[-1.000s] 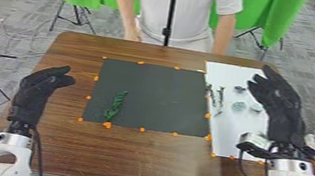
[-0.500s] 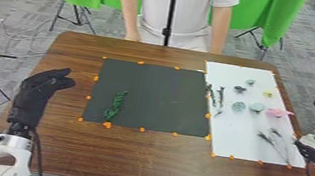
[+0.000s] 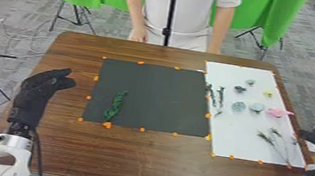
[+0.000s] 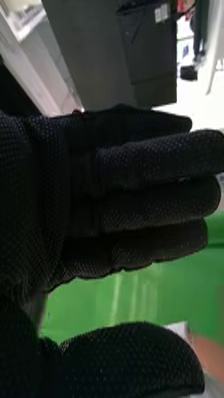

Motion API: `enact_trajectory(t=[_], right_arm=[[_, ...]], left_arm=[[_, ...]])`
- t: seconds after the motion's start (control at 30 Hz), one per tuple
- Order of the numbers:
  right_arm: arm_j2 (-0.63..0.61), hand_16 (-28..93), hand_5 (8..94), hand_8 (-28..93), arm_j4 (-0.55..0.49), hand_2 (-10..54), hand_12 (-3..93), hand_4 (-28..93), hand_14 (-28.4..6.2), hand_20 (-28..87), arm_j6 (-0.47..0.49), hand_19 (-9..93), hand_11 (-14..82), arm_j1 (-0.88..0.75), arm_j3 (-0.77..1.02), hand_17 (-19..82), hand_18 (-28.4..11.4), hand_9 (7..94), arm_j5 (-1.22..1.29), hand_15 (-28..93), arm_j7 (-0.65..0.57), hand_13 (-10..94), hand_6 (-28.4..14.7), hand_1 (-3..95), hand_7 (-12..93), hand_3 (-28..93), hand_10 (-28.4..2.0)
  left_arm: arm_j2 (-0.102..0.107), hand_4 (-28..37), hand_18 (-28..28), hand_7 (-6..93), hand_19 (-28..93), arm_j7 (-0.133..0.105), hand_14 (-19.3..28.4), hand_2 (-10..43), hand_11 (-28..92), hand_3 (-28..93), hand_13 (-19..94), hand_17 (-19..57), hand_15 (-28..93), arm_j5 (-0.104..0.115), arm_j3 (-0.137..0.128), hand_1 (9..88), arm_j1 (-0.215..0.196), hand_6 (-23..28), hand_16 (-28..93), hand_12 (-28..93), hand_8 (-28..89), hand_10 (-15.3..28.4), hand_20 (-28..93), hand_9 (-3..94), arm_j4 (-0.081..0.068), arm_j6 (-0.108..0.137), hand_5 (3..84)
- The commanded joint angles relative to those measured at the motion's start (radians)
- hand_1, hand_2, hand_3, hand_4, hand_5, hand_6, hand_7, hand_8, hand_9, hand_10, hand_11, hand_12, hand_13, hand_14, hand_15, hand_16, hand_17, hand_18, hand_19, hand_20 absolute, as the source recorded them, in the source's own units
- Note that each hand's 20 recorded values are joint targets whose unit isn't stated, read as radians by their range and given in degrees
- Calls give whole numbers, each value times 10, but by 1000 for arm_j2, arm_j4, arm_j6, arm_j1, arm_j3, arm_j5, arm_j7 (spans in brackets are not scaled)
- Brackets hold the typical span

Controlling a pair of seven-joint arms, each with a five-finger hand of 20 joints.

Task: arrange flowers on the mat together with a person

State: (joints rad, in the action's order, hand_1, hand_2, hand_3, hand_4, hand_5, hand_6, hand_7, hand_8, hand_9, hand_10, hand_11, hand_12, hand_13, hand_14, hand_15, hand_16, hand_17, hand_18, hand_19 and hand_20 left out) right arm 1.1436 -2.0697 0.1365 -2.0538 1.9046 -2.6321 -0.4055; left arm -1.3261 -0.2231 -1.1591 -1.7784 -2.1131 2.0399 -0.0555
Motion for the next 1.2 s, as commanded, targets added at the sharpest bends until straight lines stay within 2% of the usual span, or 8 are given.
enact_trajectory(t=[0.03, 0.3, 0.63, 0.77, 0.83, 0.9, 1.0, 1.2], right_arm=[[-26, 289, 709, -91, 14, -95, 218, -283, -109, 420, 12, 355, 212, -20, -51, 321, -152, 785, 5, 395, 2, 698, 11, 320, 176, 683, -111], [-30, 313, 745, -94, 48, -95, 210, -283, -108, 432, 7, 342, 188, -11, -99, 329, -152, 830, -22, 397, -8, 726, 14, 326, 167, 655, -109], [-38, 319, 755, -96, 117, -95, 212, -283, -105, 437, -94, 340, 189, 9, -164, 328, -153, 843, -85, 405, -47, 734, 14, 335, 168, 677, -107], [-39, 327, 784, -100, 117, -95, 213, -283, -96, 436, -135, 342, 196, 16, -181, 331, -152, 874, -78, 424, -31, 755, 28, 380, 185, 687, -103], [-39, 336, 798, 23, 111, -95, 218, -282, -95, 435, -160, 347, 205, 16, -190, 333, -150, 884, -49, 446, -31, 754, 28, 453, 189, 610, -101], [-35, 352, 826, 73, 115, -95, 259, -278, -98, 440, -196, 353, 210, 19, -201, 334, -148, 906, -53, 511, -34, 745, 30, 524, 202, 566, -91], [-28, 360, 858, 99, 121, -95, 305, -279, -104, 445, -224, 366, 211, 28, -211, 337, -146, 934, -44, 583, -44, 739, 32, 544, 211, 609, -85], [0, 364, 866, 106, 52, -95, 303, -276, -106, 448, -239, 376, 227, 25, -211, 339, -146, 937, -10, 598, -77, 741, 30, 555, 217, 618, -89]], left_arm=[[-3, -148, 163, 199, 112, 15, 181, -74, 272, 644, 391, 33, 304, 0, -1, 318, -3, 46, 42, 185, -62, 133, 198, 502, 1, -15, 512], [-6, -148, 162, 198, 112, 20, 181, -74, 270, 644, 390, 32, 303, 2, 4, 318, -1, 46, 42, 185, -61, 133, 198, 501, 1, -19, 512], [3, -149, 163, 196, 113, 6, 180, -75, 270, 645, 389, 31, 304, 1, 7, 317, 18, 46, 43, 185, -61, 133, 197, 499, -8, -28, 511], [7, -150, 163, 196, 113, 2, 180, -74, 271, 644, 389, 31, 303, 1, 7, 317, 22, 47, 43, 185, -61, 133, 197, 499, -11, -31, 512], [8, -150, 163, 196, 114, 2, 180, -74, 270, 645, 389, 31, 303, 1, 9, 317, 25, 47, 43, 185, -61, 132, 197, 499, -13, -34, 512], [10, -150, 163, 196, 114, 4, 180, -74, 270, 645, 389, 30, 304, 0, 10, 317, 27, 47, 43, 185, -61, 132, 197, 499, -14, -37, 511], [11, -150, 163, 195, 114, 7, 180, -74, 270, 646, 389, 30, 304, -1, 11, 315, 27, 47, 43, 185, -61, 132, 197, 499, -14, -39, 512], [10, -151, 163, 196, 113, 7, 180, -73, 270, 646, 388, 29, 304, -1, 7, 315, 28, 47, 43, 185, -60, 132, 196, 498, -14, -42, 511]])
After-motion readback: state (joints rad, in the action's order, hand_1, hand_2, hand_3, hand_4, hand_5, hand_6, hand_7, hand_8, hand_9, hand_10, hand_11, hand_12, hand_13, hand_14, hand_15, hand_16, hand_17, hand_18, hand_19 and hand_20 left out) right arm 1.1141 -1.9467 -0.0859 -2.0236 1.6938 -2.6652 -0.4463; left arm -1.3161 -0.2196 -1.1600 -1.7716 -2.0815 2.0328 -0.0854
